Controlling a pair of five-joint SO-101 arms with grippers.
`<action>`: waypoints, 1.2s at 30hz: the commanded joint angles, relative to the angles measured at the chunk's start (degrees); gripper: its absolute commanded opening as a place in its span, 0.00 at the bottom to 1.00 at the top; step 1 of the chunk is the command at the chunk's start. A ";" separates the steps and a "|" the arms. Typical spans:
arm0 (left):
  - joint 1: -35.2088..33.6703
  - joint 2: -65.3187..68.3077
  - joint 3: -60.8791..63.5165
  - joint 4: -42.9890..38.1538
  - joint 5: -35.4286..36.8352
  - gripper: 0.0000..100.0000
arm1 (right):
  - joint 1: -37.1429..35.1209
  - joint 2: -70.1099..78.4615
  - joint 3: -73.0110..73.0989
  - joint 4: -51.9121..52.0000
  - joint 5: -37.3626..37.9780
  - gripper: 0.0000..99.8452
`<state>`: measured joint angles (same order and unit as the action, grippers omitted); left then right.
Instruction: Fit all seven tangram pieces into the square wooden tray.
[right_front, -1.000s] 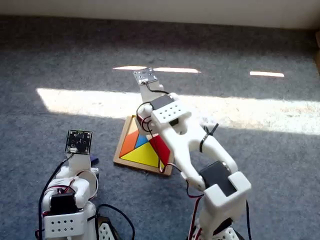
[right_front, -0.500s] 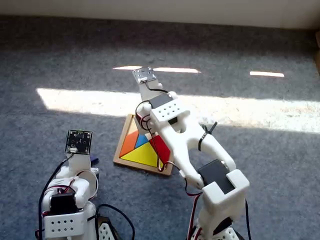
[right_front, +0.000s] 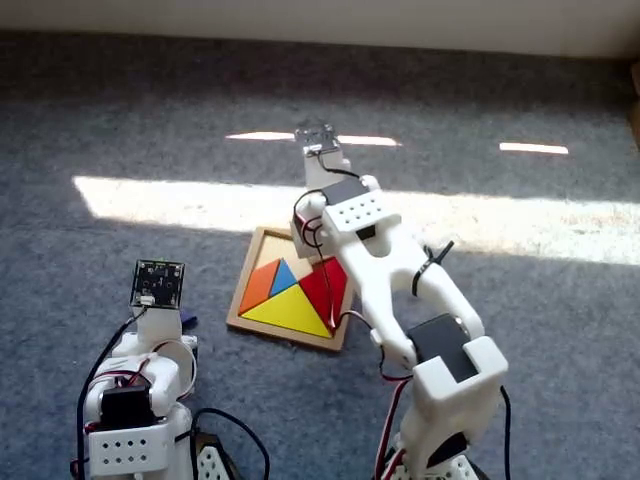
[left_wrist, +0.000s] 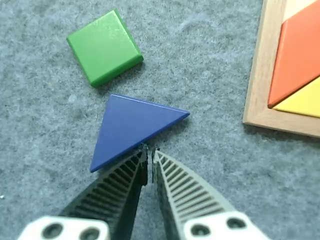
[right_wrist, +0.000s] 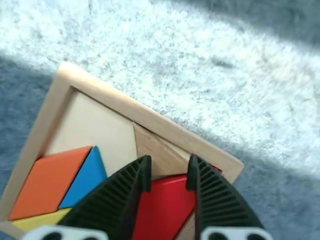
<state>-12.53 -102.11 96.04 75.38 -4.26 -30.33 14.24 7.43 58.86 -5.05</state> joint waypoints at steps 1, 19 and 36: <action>-0.75 -2.33 1.10 0.44 -0.35 0.04 | 1.01 -6.02 -2.77 0.66 0.70 0.12; -0.75 -2.33 1.10 0.44 -0.35 0.04 | -4.79 -13.14 13.67 -13.05 0.70 0.00; -0.75 -2.33 1.10 0.44 -0.35 0.04 | 3.56 -6.02 14.37 -13.67 0.70 0.00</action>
<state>-12.53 -102.11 96.04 75.38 -4.26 -29.45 9.32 21.93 46.02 -4.97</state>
